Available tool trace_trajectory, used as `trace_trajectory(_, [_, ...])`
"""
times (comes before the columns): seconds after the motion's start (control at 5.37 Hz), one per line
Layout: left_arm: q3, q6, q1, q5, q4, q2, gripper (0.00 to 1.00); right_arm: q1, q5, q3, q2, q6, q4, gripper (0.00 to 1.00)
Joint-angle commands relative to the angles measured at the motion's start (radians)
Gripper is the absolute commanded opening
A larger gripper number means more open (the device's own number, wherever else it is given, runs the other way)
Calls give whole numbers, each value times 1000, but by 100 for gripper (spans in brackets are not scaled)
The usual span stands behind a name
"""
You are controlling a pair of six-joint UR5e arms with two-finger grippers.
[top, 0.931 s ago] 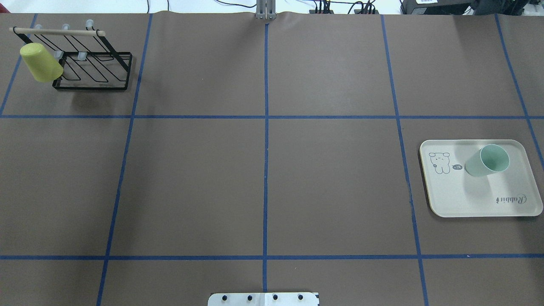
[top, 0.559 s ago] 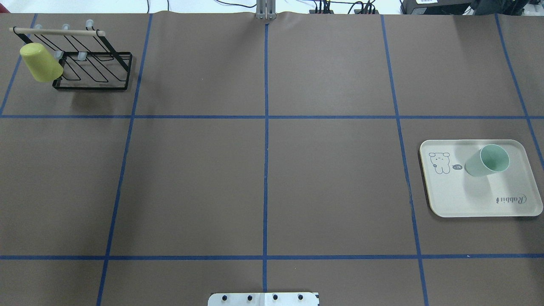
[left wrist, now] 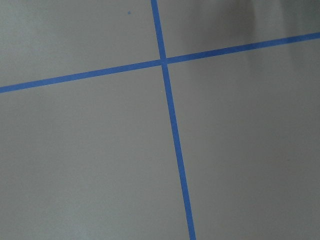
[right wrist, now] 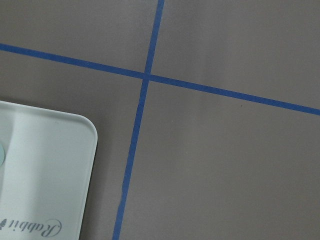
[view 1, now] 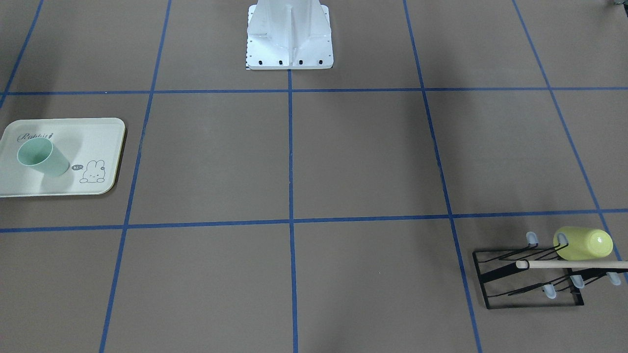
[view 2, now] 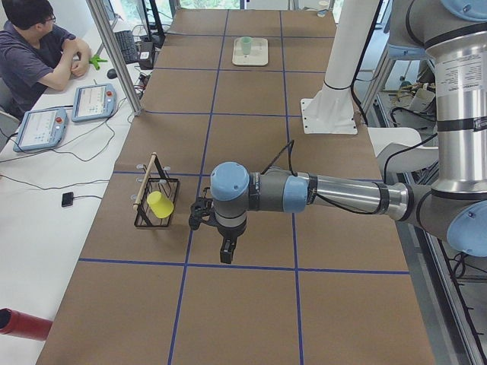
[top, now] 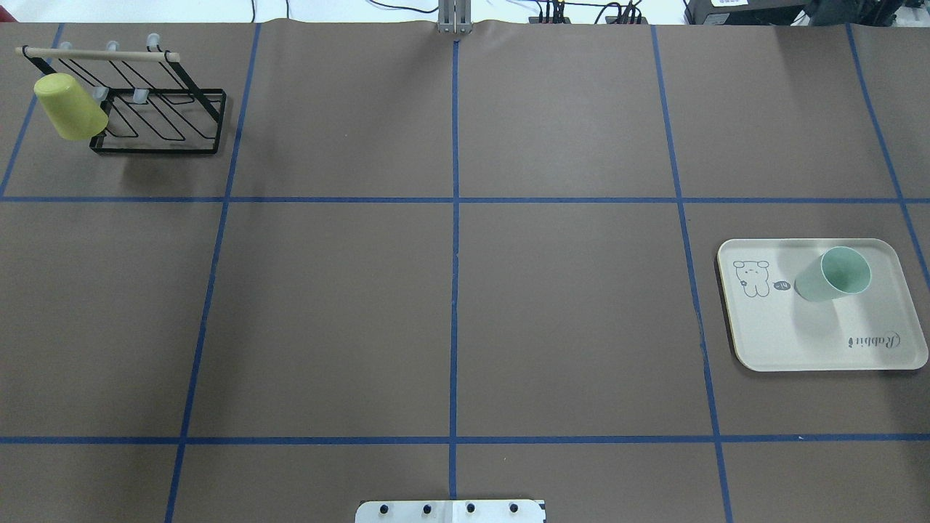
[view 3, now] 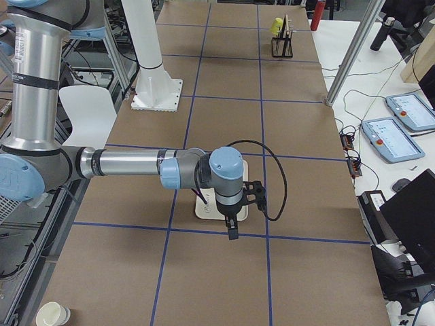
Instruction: Left arm grabs green cup and hands to right arm on tray
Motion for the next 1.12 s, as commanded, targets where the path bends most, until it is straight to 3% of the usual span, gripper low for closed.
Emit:
trace_trajectory(0.0, [-1, -1, 0, 44, 0, -1, 100, 0, 3, 1, -1, -2, 0, 100])
trace_trajectory(0.93, [-9, -1, 0, 65, -2, -3, 100, 0, 3, 1, -1, -2, 0, 100])
